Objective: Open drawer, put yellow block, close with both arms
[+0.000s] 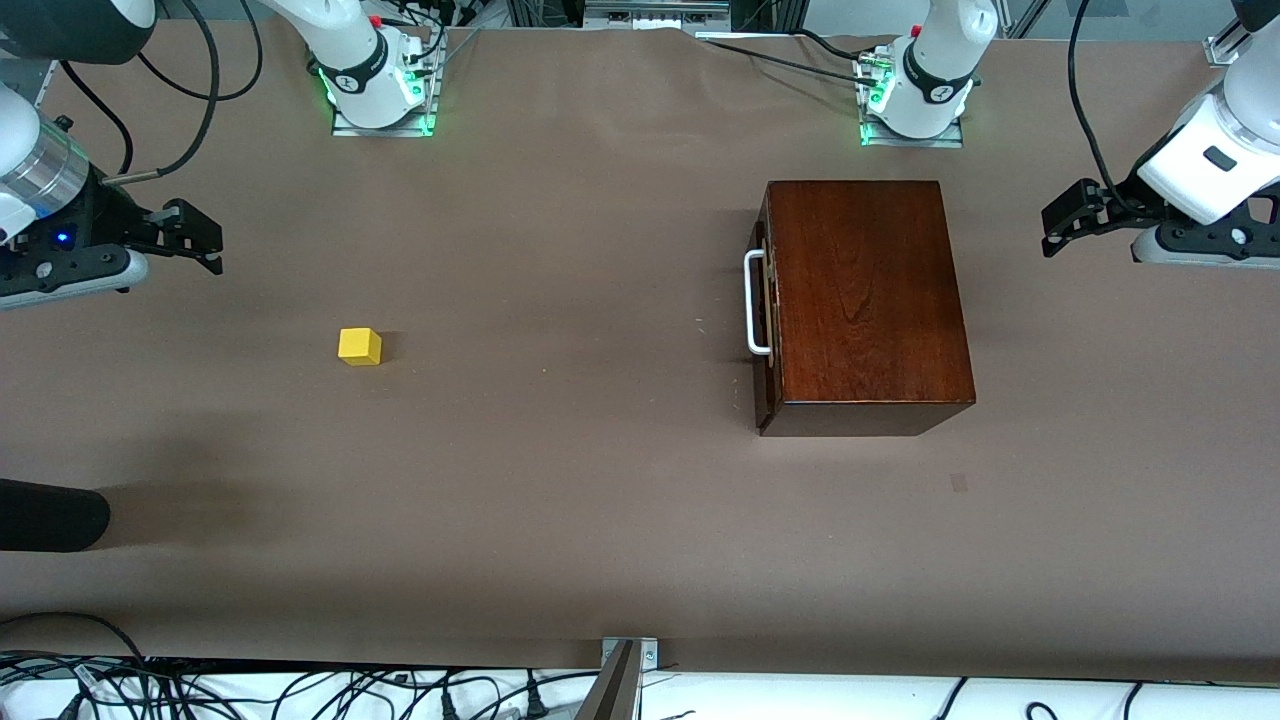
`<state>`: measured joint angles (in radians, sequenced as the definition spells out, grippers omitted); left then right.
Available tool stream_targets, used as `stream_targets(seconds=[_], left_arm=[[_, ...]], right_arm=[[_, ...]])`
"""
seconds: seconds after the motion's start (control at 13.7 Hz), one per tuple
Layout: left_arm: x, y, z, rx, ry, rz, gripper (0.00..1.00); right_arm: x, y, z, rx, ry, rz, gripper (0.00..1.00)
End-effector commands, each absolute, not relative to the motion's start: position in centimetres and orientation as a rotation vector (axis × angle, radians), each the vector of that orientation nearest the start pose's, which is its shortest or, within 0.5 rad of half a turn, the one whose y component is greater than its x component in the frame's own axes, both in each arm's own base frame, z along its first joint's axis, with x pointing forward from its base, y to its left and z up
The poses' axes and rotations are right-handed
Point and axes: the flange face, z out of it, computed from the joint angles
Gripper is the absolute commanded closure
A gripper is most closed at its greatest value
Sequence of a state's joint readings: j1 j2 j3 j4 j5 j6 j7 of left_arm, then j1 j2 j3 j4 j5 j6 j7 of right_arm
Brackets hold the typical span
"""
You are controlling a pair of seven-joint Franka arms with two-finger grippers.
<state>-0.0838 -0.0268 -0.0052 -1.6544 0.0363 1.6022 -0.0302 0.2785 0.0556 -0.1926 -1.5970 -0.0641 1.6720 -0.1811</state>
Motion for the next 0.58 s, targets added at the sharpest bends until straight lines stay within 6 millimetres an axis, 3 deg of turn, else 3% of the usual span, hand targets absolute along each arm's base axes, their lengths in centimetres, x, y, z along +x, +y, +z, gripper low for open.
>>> stream_targets(seconds=[0.0, 0.51], left_arm=[[55.02, -4.67, 60.97, -3.107, 0.127, 0.040, 0.00], [55.11, -4.43, 61.11, -3.109, 0.106, 0.033, 0.00]], right_arm=[[58.00, 4.49, 59.51, -3.198, -0.465, -0.033, 0.00], [58.02, 4.33, 59.51, -3.197, -0.460, -0.033, 0.00]])
